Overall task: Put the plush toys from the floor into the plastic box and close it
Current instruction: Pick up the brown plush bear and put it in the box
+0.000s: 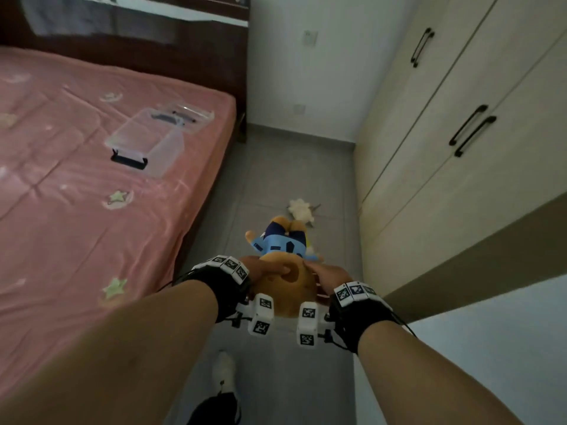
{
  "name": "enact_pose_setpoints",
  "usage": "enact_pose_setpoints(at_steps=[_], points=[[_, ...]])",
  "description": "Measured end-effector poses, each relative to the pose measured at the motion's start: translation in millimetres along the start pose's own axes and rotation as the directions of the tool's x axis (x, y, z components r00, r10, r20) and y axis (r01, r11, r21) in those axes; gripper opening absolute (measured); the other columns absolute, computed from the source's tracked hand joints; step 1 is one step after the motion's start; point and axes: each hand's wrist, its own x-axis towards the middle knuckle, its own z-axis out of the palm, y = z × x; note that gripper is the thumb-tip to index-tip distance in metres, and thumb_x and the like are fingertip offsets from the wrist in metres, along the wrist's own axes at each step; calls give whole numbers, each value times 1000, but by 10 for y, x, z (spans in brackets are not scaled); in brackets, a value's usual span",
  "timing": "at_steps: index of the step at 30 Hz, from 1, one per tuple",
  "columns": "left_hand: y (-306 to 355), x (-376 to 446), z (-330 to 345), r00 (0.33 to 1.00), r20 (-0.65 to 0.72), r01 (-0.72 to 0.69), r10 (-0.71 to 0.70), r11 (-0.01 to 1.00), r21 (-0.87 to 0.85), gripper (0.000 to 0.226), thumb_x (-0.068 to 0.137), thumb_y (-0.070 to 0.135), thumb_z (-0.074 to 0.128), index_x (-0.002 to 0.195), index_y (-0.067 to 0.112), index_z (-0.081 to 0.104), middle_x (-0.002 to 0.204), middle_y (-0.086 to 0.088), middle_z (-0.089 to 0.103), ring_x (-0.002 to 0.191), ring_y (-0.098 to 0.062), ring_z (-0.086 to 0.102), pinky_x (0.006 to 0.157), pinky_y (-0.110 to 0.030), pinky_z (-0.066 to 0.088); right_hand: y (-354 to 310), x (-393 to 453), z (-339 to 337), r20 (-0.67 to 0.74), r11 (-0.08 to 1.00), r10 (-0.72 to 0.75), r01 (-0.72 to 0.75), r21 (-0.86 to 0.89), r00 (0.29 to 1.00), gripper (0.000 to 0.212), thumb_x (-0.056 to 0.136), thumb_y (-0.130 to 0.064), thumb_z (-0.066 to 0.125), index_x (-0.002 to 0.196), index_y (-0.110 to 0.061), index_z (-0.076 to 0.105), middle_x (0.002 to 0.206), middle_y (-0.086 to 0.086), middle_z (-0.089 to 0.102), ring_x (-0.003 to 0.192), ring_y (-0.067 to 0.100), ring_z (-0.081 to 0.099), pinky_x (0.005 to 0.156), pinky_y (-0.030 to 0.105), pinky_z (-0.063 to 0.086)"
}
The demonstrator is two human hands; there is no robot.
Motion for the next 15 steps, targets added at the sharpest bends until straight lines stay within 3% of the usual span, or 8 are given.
enact_pose_setpoints(at_steps=[3,7,11,13,15], points=[[511,248,-268,999,-4,-51,51,998,31,85,53,55,84,123,15,54,107,-13,70,94,-33,68,84,-49,57,-484,144,-175,-28,999,-38,39,19,999,46,76,-52,77,101,-13,75,99,8,78,92,29,72,89,44,58],[998,640,-701,996,-19,-92,92,996,-10,82,59,52,83,127,14,55,94,-6,72,83,-24,69,55,-28,52,-987,445,-349,-90,1000,-24,24,7,996,37,81,-45,74,99,-13,73,100,5,76,88,26,71,81,39,54],[1443,873,-1078,995,12,-95,95,995,-16,87,55,52,85,128,16,54,98,-9,73,88,-28,69,67,-36,56,-1557,741,-390,-85,999,-18,21,29,996,37,80,-46,76,100,-15,72,103,4,74,91,29,71,75,37,53],[1750,1018,-1296,993,-1,-115,115,993,-7,88,56,53,84,128,14,53,105,-12,71,93,-31,68,81,-44,57,-1927,948,-332,-62,998,-39,42,40,997,39,79,-47,77,102,-16,71,107,4,73,95,29,70,81,39,55],[2017,1120,-1468,992,-25,-128,127,992,-10,82,58,56,83,122,14,53,107,-13,70,94,-33,67,86,-48,56,-2224,1123,-246,-19,998,-43,44,47,999,45,76,-50,78,107,-18,72,111,6,73,99,31,69,91,45,56]])
